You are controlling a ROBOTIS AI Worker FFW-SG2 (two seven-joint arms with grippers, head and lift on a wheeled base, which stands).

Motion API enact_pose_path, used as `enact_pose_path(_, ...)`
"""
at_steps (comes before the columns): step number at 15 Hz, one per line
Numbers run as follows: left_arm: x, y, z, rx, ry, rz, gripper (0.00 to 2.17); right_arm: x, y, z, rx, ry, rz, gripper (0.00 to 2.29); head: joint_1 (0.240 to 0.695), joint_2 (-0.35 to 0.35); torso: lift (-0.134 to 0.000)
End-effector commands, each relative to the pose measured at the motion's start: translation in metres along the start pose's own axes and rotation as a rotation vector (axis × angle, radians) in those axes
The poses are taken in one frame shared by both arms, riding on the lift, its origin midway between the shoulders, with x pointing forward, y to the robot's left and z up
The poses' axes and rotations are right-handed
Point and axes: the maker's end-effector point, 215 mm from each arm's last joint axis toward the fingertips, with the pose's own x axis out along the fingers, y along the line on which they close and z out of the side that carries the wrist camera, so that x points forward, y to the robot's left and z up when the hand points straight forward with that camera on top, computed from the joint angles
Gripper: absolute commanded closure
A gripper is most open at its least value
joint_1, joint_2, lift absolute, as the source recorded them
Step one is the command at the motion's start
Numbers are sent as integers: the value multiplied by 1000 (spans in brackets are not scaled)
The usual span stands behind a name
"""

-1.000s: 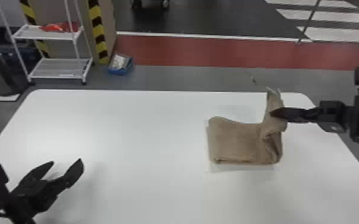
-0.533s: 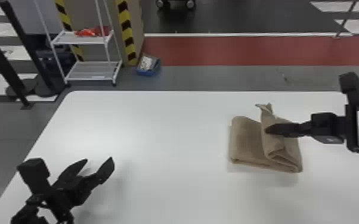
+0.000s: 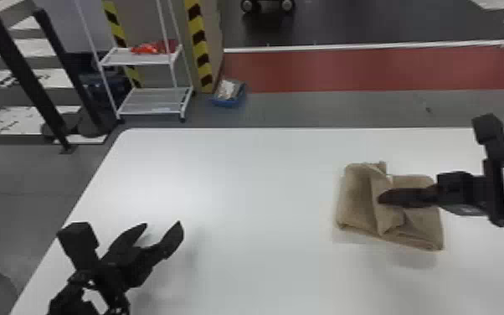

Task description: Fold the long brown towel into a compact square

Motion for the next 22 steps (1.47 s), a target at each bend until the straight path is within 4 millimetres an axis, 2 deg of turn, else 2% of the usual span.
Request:
enact_pose_path(1,0,0,0,1,-1,-2,73,4,-3,-6,19,8,-4,1261,695,114,-120)
enact_pose_path(4,0,-2,2,0,-5,-5,76,4,-7,-4,32,-21,5,1261,695,114,-120)
enact_pose_path(8,-3,1,4,2,-9,-1,76,-18,4,24,95,-147,111,1261,695,110,-120)
enact_pose_path(9,-3,1,4,2,-9,-1,76,-19,4,25,95,-150,109,1261,695,109,-120)
enact_pose_path(12,-3,0,4,2,-9,-4,76,-3,5,25,51,-145,84,1261,695,102,-120)
enact_pose_path(14,-5,1,0,1,-3,-2,76,9,-5,26,28,-149,53,1261,695,105,-120)
enact_pose_path(16,-6,4,3,4,-12,2,76,21,-6,22,15,-131,43,1261,695,110,-120)
enact_pose_path(22,-6,3,3,4,-11,1,76,45,15,-1,9,-56,83,1261,695,141,-120)
